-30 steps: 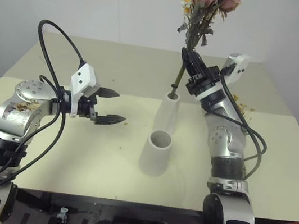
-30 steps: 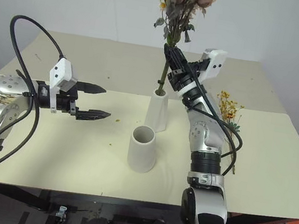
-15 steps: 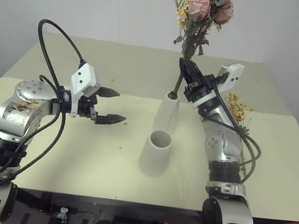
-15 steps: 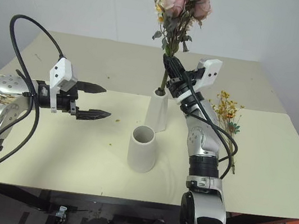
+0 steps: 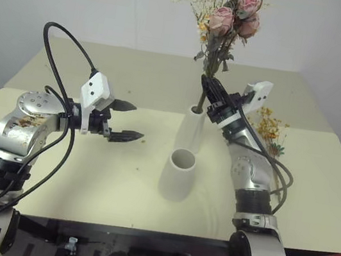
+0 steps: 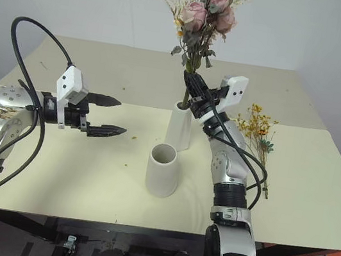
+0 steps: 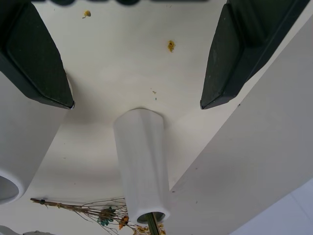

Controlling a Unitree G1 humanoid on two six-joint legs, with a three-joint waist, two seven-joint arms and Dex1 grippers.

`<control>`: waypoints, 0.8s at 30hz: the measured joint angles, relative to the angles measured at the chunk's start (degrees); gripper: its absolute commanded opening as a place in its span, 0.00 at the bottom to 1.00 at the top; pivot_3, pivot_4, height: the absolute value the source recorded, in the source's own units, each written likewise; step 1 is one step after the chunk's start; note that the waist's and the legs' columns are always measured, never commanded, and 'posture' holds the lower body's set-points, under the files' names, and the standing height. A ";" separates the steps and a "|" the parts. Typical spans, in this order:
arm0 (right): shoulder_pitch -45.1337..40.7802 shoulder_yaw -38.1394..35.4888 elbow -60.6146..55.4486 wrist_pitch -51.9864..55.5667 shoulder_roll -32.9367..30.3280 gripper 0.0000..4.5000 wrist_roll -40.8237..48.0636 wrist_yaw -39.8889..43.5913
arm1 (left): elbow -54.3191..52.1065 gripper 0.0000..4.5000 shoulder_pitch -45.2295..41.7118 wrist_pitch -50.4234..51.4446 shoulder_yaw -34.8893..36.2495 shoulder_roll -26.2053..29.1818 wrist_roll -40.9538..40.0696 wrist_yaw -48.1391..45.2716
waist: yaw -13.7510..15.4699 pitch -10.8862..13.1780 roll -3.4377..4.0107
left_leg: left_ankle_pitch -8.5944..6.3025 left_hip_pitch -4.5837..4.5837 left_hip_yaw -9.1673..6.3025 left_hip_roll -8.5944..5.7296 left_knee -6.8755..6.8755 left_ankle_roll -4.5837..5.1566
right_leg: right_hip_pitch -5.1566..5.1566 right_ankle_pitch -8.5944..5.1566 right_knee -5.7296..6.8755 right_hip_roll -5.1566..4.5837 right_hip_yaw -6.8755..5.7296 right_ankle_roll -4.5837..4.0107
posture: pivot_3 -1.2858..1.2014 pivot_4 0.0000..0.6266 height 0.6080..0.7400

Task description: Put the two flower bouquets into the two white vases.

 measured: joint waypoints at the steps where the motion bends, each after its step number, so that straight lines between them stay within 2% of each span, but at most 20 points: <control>1: 0.14 0.12 0.00 -0.37 0.00 0.05 -0.35 -0.01 | 0.00 1.00 0.00 -0.01 0.00 -0.03 0.00 0.00 | 0.01 0.00 0.00 | 0.00 0.00 0.00 0.00 0.00 0.00 | 0.00 0.00 0.00 0.00 0.00 0.00 | 0.52 0.24 1.00; 3: 0.51 0.36 0.00 -1.11 0.00 0.05 -0.92 -0.12 | 0.03 1.00 0.00 -0.02 0.00 -0.12 0.01 0.00 | 0.01 0.00 0.00 | 0.00 0.00 0.00 0.00 0.00 0.00 | 0.00 0.00 0.00 0.00 0.00 0.00 | 0.52 0.24 1.00; 5: 0.86 0.43 0.00 -1.76 0.07 0.22 -0.98 -0.14 | 0.04 1.00 0.00 -0.03 0.00 -0.14 0.03 0.00 | 0.01 0.00 0.00 | 0.00 0.00 0.00 0.00 0.00 0.00 | 0.00 0.00 -0.01 0.00 0.00 0.00 | 0.52 0.24 1.00; 7: 0.94 0.42 0.00 -2.19 0.14 0.34 -0.93 -0.10 | 0.04 1.00 0.00 -0.05 0.00 -0.15 0.05 0.00 | -0.01 0.00 0.00 | 0.00 0.00 0.00 0.00 0.00 0.00 | 0.00 0.00 0.00 0.00 0.00 0.00 | 0.52 0.24 1.00; 15: 2.65 0.64 -4.28 -2.50 0.18 0.97 -0.75 0.02 | 0.21 1.00 0.00 -0.20 0.00 -0.19 0.09 -0.04 | 0.02 0.00 0.00 | 0.00 0.00 0.00 0.00 0.00 0.00 | 0.00 0.00 -0.01 0.00 0.00 0.00 | 0.52 0.24 1.00; 24: 8.77 1.94 -12.38 -0.08 -0.05 0.99 1.94 1.67 | 1.11 1.00 -0.11 -1.15 0.00 -0.35 0.17 -0.55 | 0.00 0.00 0.00 | 0.00 0.01 0.00 0.00 0.00 0.00 | 0.00 -0.03 0.01 0.00 0.01 0.04 | 0.52 0.24 1.00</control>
